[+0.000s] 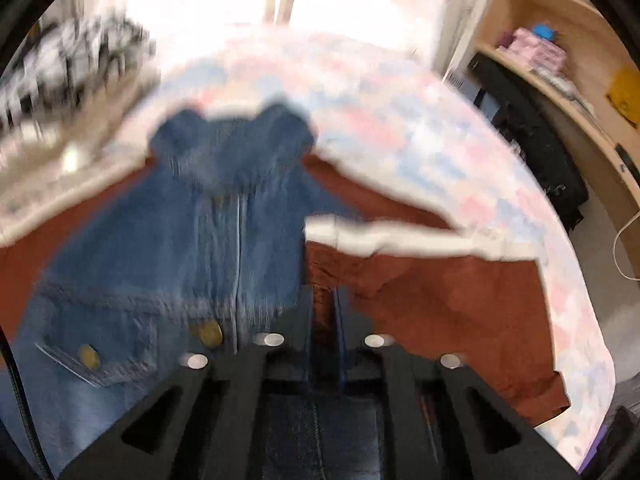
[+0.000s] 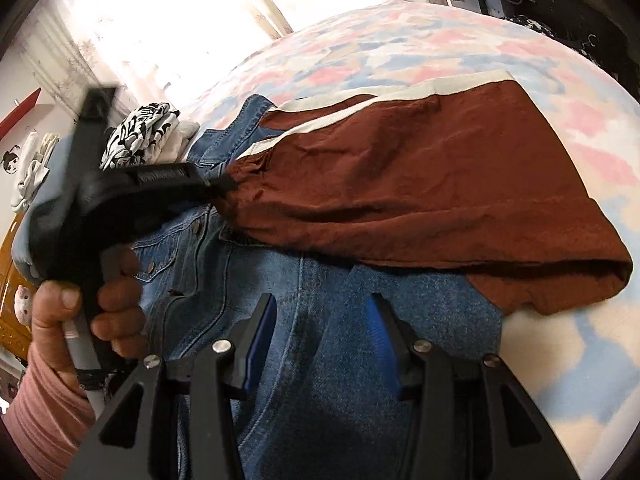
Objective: Fold large clothes
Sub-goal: 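Carry the grasped brown sleeve across the jacket front with the right tool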
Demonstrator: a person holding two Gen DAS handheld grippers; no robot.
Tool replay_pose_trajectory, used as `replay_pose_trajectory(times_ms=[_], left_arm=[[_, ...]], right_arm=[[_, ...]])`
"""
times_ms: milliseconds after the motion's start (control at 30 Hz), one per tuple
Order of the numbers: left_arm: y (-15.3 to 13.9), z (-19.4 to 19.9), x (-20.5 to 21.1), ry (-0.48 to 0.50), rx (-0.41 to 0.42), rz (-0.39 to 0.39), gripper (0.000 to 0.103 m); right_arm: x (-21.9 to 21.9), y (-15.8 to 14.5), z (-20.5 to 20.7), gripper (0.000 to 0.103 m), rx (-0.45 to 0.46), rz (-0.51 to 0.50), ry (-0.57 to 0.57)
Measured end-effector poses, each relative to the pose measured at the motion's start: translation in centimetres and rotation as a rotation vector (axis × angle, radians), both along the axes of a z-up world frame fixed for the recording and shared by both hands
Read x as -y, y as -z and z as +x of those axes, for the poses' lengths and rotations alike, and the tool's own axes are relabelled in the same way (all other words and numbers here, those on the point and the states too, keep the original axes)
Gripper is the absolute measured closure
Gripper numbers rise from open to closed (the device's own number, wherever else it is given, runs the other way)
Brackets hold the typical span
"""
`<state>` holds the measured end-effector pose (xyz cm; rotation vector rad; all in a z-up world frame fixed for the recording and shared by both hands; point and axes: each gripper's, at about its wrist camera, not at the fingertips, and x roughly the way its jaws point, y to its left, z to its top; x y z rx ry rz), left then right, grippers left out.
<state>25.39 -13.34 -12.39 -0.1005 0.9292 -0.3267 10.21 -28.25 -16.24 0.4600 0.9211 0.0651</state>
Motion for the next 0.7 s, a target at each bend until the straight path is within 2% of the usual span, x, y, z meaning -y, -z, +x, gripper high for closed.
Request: replay_pose_trajectory(times_ms=[100,200,300,367,500,567,633,667,700], left_arm=[[-4.2,-1.2,-1.2,-0.018,0.109,-0.027,0.097],[-7.8,-2.2,-4.1,-0.077,0.222,-0.013,0.097],[-9.1,-2.9,-8.4,-0.148,0.294,0.026,0.097],[-8.6,-2.8,-11.6,-0.213,0.301,0.059,0.097],[-3.8,-1.6,-16.3,-0.270,0.170,0.106,0.095],[-0.2,-1.0,-17.6,-0.255,0.064,0.154,0.092],[2.3,-0.8,-18.4,-0.224,-0.039,0.130,0.084],[3.4,-0.6,-19.0,-0.211,-0.090,0.092,0.081],[3.7,-0.6,-19.4,-0.208,-0.099,0.063,0.079]], right_arm=[[0.4,-1.4,-0.5,0.056,0.018,0.016,-0.003],[1.2,-3.4,-1.7,0.056,0.067,0.000,0.014],[2.7,-5.3,-3.3,0.056,0.111,-0.018,0.041],[3.6,-5.6,-3.6,0.053,0.102,-0.032,0.056],[5.2,-4.1,-3.0,0.051,0.015,-0.029,0.060],[5.8,-3.1,-2.6,0.050,-0.047,0.016,0.053],[6.3,-2.5,-2.1,0.050,-0.100,0.106,0.033],[6.8,-2.4,-1.9,0.050,-0.116,0.166,0.020],[7.3,-2.6,-1.8,0.050,-0.124,0.226,0.007]])
